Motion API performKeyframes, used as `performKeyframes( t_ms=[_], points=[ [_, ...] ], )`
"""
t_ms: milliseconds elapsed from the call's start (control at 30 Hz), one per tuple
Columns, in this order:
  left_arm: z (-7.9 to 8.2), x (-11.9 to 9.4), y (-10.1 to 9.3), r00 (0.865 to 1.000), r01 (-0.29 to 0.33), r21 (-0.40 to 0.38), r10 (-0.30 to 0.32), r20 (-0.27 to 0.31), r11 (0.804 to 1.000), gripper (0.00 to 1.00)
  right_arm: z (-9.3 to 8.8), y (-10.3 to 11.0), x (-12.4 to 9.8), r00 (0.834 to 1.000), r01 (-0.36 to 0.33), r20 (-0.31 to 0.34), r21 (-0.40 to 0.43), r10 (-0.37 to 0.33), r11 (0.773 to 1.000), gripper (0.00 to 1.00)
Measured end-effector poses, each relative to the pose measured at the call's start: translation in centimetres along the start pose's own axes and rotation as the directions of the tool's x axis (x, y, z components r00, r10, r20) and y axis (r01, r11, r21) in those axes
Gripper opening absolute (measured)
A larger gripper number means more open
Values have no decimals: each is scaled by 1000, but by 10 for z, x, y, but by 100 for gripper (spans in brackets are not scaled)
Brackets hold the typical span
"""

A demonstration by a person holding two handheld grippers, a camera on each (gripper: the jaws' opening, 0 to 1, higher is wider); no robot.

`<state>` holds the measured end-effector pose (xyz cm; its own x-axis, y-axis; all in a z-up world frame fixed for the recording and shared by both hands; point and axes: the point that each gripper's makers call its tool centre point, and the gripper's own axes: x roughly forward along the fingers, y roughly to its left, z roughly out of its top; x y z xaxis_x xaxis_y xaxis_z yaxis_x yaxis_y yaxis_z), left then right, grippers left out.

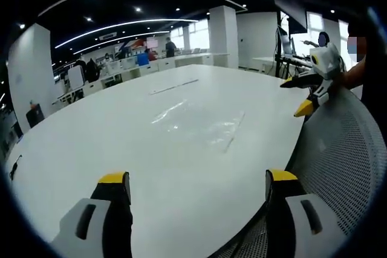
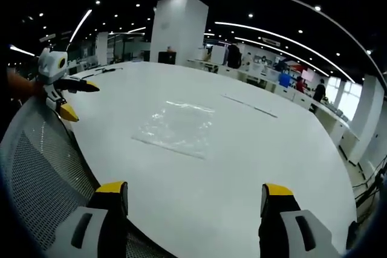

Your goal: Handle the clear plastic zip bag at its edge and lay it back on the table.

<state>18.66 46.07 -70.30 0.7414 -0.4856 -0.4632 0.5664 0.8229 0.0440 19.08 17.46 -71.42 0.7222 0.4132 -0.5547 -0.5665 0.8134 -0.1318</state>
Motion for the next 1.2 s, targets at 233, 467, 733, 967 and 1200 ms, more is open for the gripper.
performKeyframes(
  t_ms=[233, 467, 733, 967, 1200],
  points=[
    [-1, 0, -1, 1000, 4, 5, -4, -7, 1000, 91, -1, 0, 0, 1000, 0, -5, -4, 0, 1000, 91],
    [-1, 0, -2, 1000, 8, 8, -8, -11, 1000, 91, 0, -1, 0, 1000, 2, -2, -2, -2, 1000, 91],
    [-3, 1, -2, 1000, 10, 2, -10, -16, 1000, 91, -1, -1, -1, 1000, 1, -2, -1, -1, 1000, 91],
    [-5, 1, -2, 1000, 15, 2, -15, -23, 1000, 91, 0, -1, -1, 1000, 0, -1, -1, 0, 1000, 91],
    [-6, 2, -5, 999, 24, 15, -23, -41, 1000, 92, -1, 0, -1, 1000, -1, -6, -5, 1, 1000, 91]
  ],
)
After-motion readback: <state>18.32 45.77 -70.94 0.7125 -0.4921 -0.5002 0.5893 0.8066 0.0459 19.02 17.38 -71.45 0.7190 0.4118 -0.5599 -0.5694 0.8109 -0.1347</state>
